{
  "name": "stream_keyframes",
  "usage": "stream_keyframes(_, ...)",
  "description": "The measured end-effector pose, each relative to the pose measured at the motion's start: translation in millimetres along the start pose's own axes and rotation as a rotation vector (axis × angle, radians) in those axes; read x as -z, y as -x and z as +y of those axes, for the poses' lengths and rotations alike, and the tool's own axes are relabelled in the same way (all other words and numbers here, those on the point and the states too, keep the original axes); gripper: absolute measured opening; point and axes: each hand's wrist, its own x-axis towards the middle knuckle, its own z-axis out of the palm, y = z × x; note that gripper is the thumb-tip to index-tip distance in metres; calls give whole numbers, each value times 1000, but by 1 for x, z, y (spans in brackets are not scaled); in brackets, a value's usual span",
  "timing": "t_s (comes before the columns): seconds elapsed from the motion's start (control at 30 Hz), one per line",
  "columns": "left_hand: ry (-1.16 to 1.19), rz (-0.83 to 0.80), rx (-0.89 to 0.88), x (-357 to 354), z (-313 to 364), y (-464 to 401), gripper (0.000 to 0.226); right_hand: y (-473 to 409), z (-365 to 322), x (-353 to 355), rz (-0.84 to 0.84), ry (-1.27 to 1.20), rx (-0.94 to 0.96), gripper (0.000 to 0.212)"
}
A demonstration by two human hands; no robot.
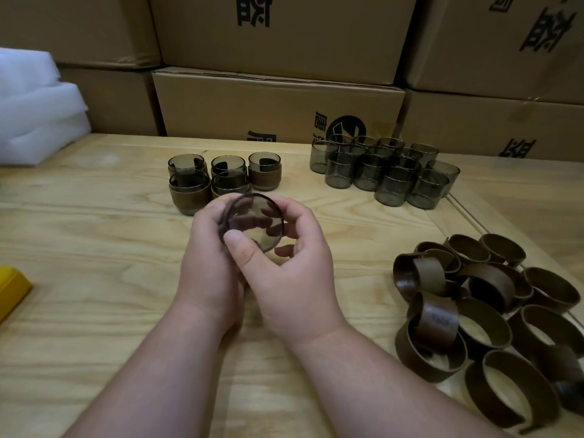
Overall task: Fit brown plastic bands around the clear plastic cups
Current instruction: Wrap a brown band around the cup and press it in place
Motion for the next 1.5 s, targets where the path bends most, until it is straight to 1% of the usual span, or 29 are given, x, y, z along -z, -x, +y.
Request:
stream_keyframes(0.07,-72,-7,-24,0,-2,-1,29,-2,0,2,45,-77,-3,52)
stream_keyframes(0.2,-246,-10,-95,3,-9,-2,30,-5,2,3,128,-152,-33,51)
stream_keyframes(0.27,-246,-24,-107,3,-9,-1,30,-6,3,4,171,-134,-24,45)
stream_keyframes(0.33,-208,-45,-81,3,-9,1,32,-8,5,6,215,-109,3,33)
stream_keyframes(0.4,-184,-64,-57,2,-8,2,32,-10,6,8,222,-114,-14,23)
stream_keyframes(0.53,-96,-54,-33,0,-5,4,32,-10,7,7,230,-145,-72,28)
stream_keyframes(0.6,-89,-48,-31,0,-4,4,32,-9,6,6,224,-173,-80,28)
stream_keyframes(0.7,-111,-54,-38,0,-5,4,33,-9,8,6,205,-162,-68,23)
stream_keyframes(0.8,-212,-62,-59,1,-7,3,32,-8,7,6,178,-201,-75,17)
stream_keyframes(0.83,-235,-64,-68,1,-7,3,32,-9,7,7,169,-225,-82,18)
stream_keyframes(0.87,-250,-62,-80,1,-8,2,31,-9,7,7,161,-238,-92,24)
stream_keyframes(0.93,-258,-45,-102,1,-9,1,31,-9,6,5,140,-241,-123,47)
stream_keyframes(0.97,-250,-35,-102,2,-9,1,31,-9,5,4,120,-252,-134,54)
stream_keyframes(1.0,-235,-25,-97,2,-9,0,31,-9,5,4,94,-271,-134,56)
stream_keyframes(1.1,-184,15,-74,3,-8,-2,31,-8,5,3,13,-260,-106,52)
stream_keyframes(1.23,-42,70,-19,1,-3,-1,30,-6,6,3,-69,-221,-84,51)
stream_keyframes(1.3,32,81,4,-1,0,1,38,-5,6,4,-121,-176,-72,55)
stream_keyframes(1.4,136,106,9,-3,4,3,61,-4,4,4,-194,-143,-57,59)
stream_keyframes(1.43,169,114,5,-3,5,2,63,-4,4,4,-200,-150,-61,60)
stream_keyframes(1.5,205,126,-5,-1,5,0,59,-5,3,2,-193,-197,-93,58)
